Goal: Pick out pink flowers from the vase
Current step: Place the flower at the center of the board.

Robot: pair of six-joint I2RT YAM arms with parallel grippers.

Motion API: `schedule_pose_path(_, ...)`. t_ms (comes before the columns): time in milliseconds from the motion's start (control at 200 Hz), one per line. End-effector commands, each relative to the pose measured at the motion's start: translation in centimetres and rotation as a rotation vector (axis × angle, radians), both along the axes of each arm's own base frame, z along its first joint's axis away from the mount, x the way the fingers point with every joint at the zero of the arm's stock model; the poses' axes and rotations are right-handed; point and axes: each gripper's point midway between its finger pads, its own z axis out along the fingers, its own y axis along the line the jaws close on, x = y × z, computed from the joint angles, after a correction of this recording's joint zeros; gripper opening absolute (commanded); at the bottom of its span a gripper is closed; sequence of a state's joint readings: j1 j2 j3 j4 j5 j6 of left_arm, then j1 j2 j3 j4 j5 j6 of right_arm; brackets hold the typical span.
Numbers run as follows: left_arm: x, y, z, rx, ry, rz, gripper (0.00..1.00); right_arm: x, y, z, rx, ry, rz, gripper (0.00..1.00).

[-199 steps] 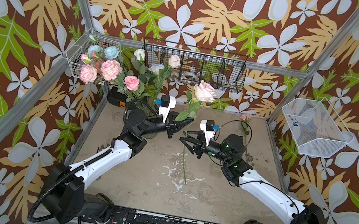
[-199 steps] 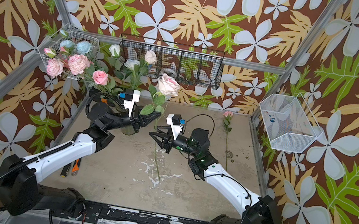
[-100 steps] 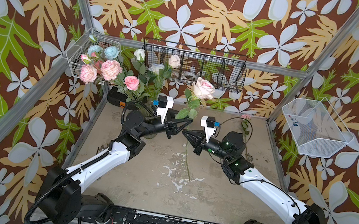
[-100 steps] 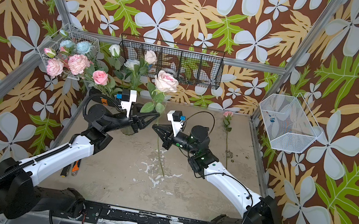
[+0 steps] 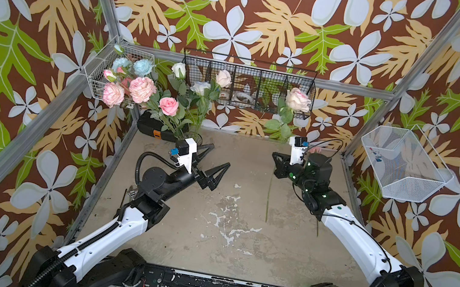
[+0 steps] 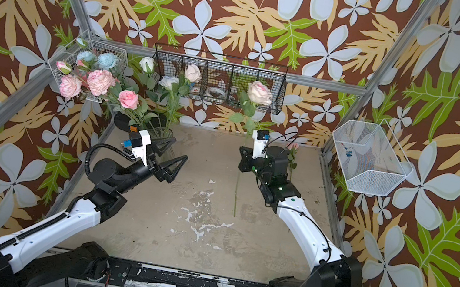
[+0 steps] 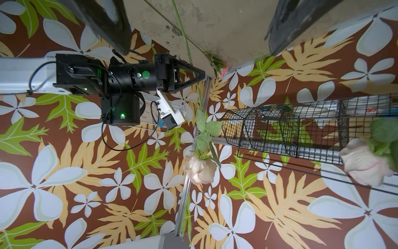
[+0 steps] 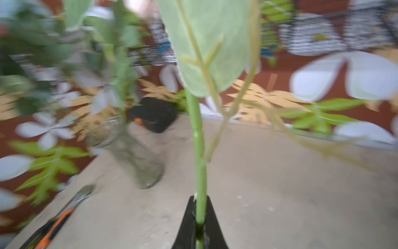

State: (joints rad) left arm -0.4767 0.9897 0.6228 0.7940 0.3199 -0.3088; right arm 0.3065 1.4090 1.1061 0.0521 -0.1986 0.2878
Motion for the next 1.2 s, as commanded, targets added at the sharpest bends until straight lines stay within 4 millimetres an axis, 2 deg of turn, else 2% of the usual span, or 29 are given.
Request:
schedule_pose_path(0,0.2,0.7,-0.6,-0.013,0.013,0.037,1.00,1.2,-7.4,-6.6,-0.169,0.267,-0.247,0.00)
schedule_pose_path(75,0.3,0.3,-1.1,-0.009,0.029,0.020,1.00,2.4,-10.6,-8.6,-0.214,0.353,-0.322,0.00)
schedule_pose_path(190,0.6,-0.3,-1.3,-0.007,0.043,-0.004,1.00,3.8,-13.9,-11.4,-0.310,0.453,-0.389,0.00)
schedule_pose_path(295,0.7,-0.6,-1.2,-0.006,0.044,-0.017,1.00,4.9,-16.2,-13.2,-0.412,0.508,-0.420,0.00)
schedule_pose_path(435,0.7,-0.3,-1.5,0.003,0.045,-0.002,1.00,6.2,-18.1,-15.5,-0.497,0.595,-0.420,0.00)
schedule_pose_path(535,0.7,-0.2,-1.4,0.010,0.047,0.009,1.00,6.6,-19.0,-17.1,-0.526,0.641,-0.427,0.00)
schedule_pose_path(716,0.7,0.0,-1.5,0.020,0.044,0.021,1.00,6.9,-19.1,-20.2,-0.549,0.709,-0.391,0.00)
schedule_pose_path(1196,0.5,0.1,-1.6,0.017,0.045,0.021,1.00,8.2,-20.4,-23.6,-0.644,0.782,-0.406,0.00)
